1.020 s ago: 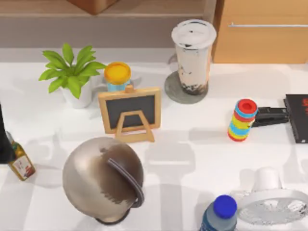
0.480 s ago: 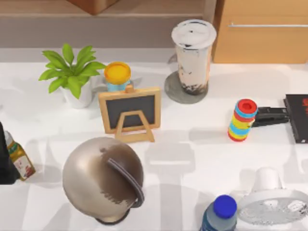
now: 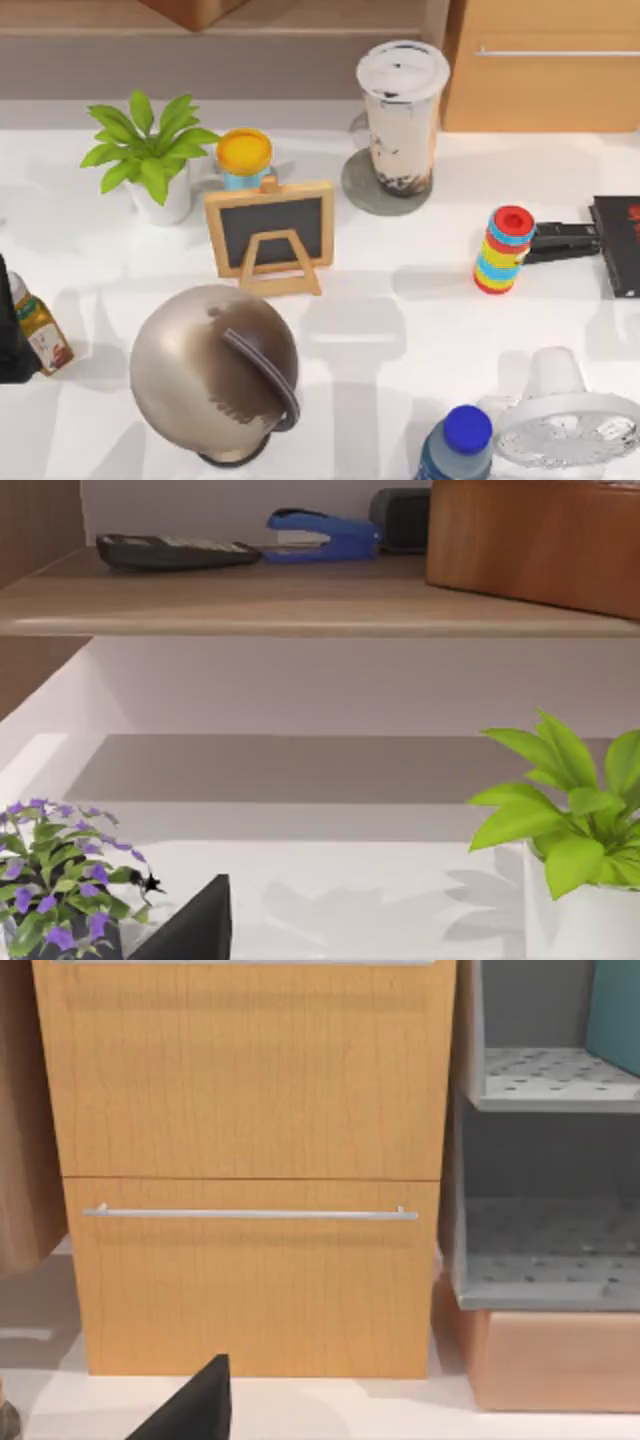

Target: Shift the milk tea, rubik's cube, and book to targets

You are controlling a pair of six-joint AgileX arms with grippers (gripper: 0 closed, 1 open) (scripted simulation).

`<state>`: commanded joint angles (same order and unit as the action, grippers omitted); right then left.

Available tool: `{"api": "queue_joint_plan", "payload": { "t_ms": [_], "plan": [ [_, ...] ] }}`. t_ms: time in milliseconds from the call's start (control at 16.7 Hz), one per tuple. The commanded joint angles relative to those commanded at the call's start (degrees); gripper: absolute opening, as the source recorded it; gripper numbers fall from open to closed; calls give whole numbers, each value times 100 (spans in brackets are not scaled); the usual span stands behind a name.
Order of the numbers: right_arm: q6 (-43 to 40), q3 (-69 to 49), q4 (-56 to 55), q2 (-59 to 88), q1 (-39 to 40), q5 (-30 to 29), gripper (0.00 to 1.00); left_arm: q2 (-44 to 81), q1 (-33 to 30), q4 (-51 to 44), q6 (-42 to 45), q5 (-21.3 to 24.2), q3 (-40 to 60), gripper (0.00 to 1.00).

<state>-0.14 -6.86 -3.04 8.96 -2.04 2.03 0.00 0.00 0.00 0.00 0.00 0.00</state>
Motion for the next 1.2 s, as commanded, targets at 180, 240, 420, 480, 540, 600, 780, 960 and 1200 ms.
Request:
{"api": "queue_joint_plan", "payload": {
  "t_ms": [180, 240, 420, 480, 540, 600, 780, 960, 1200],
  "plan": [
    [-16, -860, -383, 1211, -260, 254, 100, 0, 0, 0, 0, 0, 0, 100],
    [-21, -1199, -535, 1697, -364, 354, 100, 0, 0, 0, 0, 0, 0, 100],
    [-37, -2322, -1034, 3315, -708, 682, 100, 0, 0, 0, 0, 0, 0, 100],
    [-42, -2719, -1210, 3887, -830, 797, 100, 0, 0, 0, 0, 0, 0, 100],
    [-46, -3120, -1387, 4464, -953, 912, 100, 0, 0, 0, 0, 0, 0, 100],
    [-50, -3522, -1564, 5043, -1077, 1028, 100, 0, 0, 0, 0, 0, 0, 100],
    [-59, -4693, -2079, 6733, -1441, 1361, 100, 0, 0, 0, 0, 0, 0, 100],
    [-63, -5731, -2535, 8253, -1766, 1654, 100, 0, 0, 0, 0, 0, 0, 100],
    [-62, -6767, -2988, 9797, -2092, 1943, 100, 0, 0, 0, 0, 0, 0, 100]
  ]
}}
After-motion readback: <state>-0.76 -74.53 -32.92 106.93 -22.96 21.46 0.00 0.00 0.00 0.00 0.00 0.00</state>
